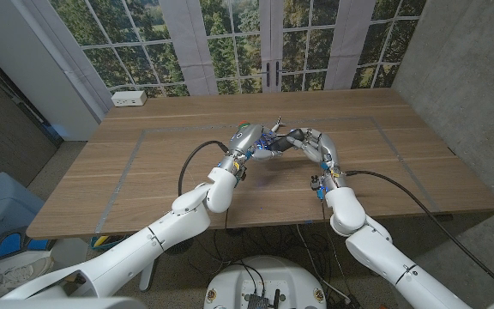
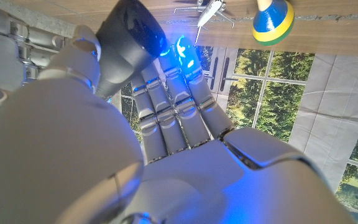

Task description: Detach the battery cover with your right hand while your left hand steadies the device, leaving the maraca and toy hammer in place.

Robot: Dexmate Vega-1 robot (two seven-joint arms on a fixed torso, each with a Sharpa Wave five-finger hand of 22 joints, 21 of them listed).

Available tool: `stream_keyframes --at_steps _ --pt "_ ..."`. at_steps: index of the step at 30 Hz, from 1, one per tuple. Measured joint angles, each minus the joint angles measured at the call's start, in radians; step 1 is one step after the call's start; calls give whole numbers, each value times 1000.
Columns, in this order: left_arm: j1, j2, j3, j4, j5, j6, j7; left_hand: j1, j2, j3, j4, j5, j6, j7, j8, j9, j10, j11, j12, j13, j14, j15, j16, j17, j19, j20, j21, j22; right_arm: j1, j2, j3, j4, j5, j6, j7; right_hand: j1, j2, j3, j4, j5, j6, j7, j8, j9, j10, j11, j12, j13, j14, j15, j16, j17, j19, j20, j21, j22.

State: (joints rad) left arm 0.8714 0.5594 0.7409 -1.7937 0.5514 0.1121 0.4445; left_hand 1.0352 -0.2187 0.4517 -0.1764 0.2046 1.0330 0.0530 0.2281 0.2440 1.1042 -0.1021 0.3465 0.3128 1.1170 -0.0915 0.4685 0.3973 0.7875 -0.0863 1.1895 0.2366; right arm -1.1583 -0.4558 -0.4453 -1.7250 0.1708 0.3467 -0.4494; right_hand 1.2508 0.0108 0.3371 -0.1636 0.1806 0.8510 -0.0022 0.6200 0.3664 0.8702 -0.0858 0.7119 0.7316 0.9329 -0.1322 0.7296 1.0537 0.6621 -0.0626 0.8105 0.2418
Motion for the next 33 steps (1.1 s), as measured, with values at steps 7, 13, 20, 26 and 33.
stream_keyframes --at_steps 7,13,20,26,33 --pt "2 2 -4 0 0 -7 5 0 0 1 1 1 2 2 -1 -1 0 0 -3 5 0 0 0 1 -7 1 5 -5 -1 19 4 11 -21 10 -24 0 0 0 0 5 22 22 0 -42 18 18 -20 -15 30 -5 -34 9 -1 -2 37 -5" --pt "4 4 -9 0 -2 -13 9 0 0 3 -1 3 6 6 -1 0 0 0 -4 5 0 0 0 1 -9 2 9 -4 1 31 5 20 -49 11 -47 0 0 -4 4 5 30 27 -1 -71 37 20 -32 -20 63 -20 -49 14 -9 2 60 -11" --pt "6 5 -15 0 -5 -21 16 0 0 3 -1 3 6 6 -8 0 1 -1 -6 6 5 -5 0 1 -8 2 13 -9 7 40 5 26 -84 4 -72 -3 3 -16 16 15 38 27 -21 -94 50 21 -52 -28 77 -24 -67 19 -17 2 87 -14" --pt "8 6 -20 1 -6 -28 21 18 15 3 -1 3 7 4 -9 0 3 0 -6 8 12 -16 -5 0 -9 2 17 -12 12 44 3 31 -102 2 -84 -7 7 -24 24 27 37 5 -35 -101 72 14 -82 -58 98 -34 -83 23 -24 2 114 -14" --pt "9 6 -24 4 -8 -36 26 18 16 3 -1 3 7 4 -9 0 3 0 -7 11 14 -17 -5 -1 -17 4 20 -14 19 52 1 46 -100 11 -86 -7 7 -32 32 36 26 -13 -37 -76 82 10 -91 -42 117 -41 -91 31 -38 2 140 -14"
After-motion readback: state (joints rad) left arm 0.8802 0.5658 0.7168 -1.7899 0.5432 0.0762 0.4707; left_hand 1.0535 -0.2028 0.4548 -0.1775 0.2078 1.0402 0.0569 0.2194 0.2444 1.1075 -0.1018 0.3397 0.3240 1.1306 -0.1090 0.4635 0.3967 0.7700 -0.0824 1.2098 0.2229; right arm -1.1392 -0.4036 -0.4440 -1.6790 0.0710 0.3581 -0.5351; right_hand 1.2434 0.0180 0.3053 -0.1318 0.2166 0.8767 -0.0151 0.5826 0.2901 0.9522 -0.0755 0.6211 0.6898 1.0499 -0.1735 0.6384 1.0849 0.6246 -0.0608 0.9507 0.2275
